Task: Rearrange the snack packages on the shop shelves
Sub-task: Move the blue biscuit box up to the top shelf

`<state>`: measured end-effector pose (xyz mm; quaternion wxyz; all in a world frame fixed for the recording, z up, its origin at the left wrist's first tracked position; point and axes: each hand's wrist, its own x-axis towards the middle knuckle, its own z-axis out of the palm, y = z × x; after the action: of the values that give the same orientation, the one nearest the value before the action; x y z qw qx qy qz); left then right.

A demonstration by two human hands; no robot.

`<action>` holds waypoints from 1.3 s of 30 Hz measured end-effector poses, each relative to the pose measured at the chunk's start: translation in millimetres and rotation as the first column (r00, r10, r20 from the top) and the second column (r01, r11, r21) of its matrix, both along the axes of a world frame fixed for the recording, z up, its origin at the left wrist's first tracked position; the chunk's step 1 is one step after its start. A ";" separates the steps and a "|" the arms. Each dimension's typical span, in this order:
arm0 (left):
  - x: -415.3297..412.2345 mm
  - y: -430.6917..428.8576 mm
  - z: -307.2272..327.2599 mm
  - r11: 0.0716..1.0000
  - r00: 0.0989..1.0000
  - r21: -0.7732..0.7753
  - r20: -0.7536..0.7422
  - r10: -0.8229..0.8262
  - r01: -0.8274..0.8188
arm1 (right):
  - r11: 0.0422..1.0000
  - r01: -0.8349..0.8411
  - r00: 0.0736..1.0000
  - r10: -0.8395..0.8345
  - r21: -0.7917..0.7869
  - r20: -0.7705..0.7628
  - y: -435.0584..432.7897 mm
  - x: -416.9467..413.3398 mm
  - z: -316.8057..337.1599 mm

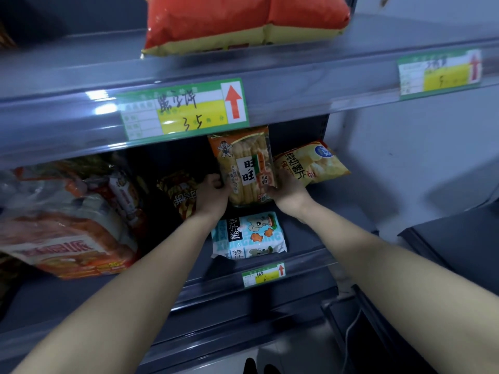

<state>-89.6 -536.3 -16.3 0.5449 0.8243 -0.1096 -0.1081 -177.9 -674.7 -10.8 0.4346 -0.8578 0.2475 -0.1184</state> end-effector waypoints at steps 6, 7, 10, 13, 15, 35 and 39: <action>-30.2 8.1 19.9 0.999 1.000 -0.043 0.003 0.013 -0.013 | 0.997 -0.046 0.998 0.044 0.064 0.038 11.3 -28.5 19.3; -35.9 9.7 23.0 0.998 1.000 -0.057 0.004 0.011 -0.011 | 0.996 -0.047 0.998 0.044 0.074 0.038 12.9 -34.0 22.5; -53.7 15.7 34.1 0.997 1.000 -0.071 0.009 -0.012 0.012 | 0.995 -0.066 0.997 0.064 0.069 0.030 17.9 -49.3 33.8; -69.8 23.7 44.2 0.996 0.999 -0.088 -0.031 -0.014 0.011 | 0.993 -0.077 0.997 0.075 0.094 0.019 22.3 -62.2 44.7; -79.6 30.2 49.6 0.998 0.999 -0.071 -0.041 -0.006 0.003 | 0.990 -0.096 0.995 0.094 0.099 0.022 26.3 -70.6 52.0; -87.0 49.0 -15.4 0.970 0.767 -0.043 -0.621 0.163 -0.241 | 0.981 -0.192 0.923 0.194 0.039 -0.333 32.5 -37.0 -1.5; -85.5 42.6 -18.0 0.964 0.700 -0.092 -0.705 0.114 -0.250 | 0.972 -0.212 0.894 0.235 0.103 -0.381 34.4 -28.4 -12.0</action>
<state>-175.1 -493.6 -34.2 0.6265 0.6773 0.1754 -0.3436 -206.3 -640.3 -22.7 0.4123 -0.8737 0.2322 0.1130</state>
